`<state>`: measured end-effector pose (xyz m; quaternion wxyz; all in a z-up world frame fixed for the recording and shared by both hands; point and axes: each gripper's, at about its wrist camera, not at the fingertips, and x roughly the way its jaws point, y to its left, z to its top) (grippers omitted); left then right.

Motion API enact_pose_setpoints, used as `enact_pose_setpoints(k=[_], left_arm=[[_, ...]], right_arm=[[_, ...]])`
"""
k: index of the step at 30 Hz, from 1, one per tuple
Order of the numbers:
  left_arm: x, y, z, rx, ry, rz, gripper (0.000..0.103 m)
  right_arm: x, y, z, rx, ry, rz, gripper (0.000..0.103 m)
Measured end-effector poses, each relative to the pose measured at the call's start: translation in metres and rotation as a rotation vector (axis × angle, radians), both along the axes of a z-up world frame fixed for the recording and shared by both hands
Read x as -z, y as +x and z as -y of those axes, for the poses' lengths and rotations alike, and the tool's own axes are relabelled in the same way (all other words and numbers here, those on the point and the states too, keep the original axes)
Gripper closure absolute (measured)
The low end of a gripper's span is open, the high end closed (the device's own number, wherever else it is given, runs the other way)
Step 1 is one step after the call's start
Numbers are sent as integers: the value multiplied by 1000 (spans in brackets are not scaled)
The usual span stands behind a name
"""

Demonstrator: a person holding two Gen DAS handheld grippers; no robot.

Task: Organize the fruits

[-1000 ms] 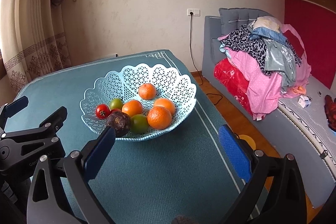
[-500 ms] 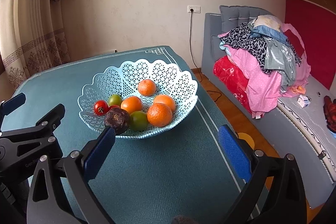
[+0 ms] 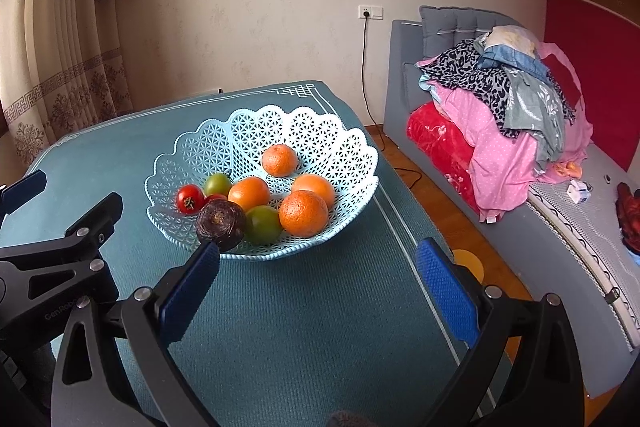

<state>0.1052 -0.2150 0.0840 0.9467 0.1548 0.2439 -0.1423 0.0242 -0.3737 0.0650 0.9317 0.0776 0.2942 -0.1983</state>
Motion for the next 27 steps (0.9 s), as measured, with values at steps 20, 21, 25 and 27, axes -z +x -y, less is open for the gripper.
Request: enact_pose_setpoints(k=[20, 21, 25, 27], left_arm=[[-4, -2, -6, 2, -10, -42, 3], [-4, -2, -9, -7, -9, -46, 3], [0, 5, -29, -73, 2, -78, 3], [6, 8, -43, -107, 2, -107, 3]], right_arm=[[1, -3, -4, -16, 24, -2, 5], [1, -3, -6, -22, 29, -1, 5], [5, 0, -19, -61, 51, -14, 5], [10, 3, -30, -98, 65, -31, 5]])
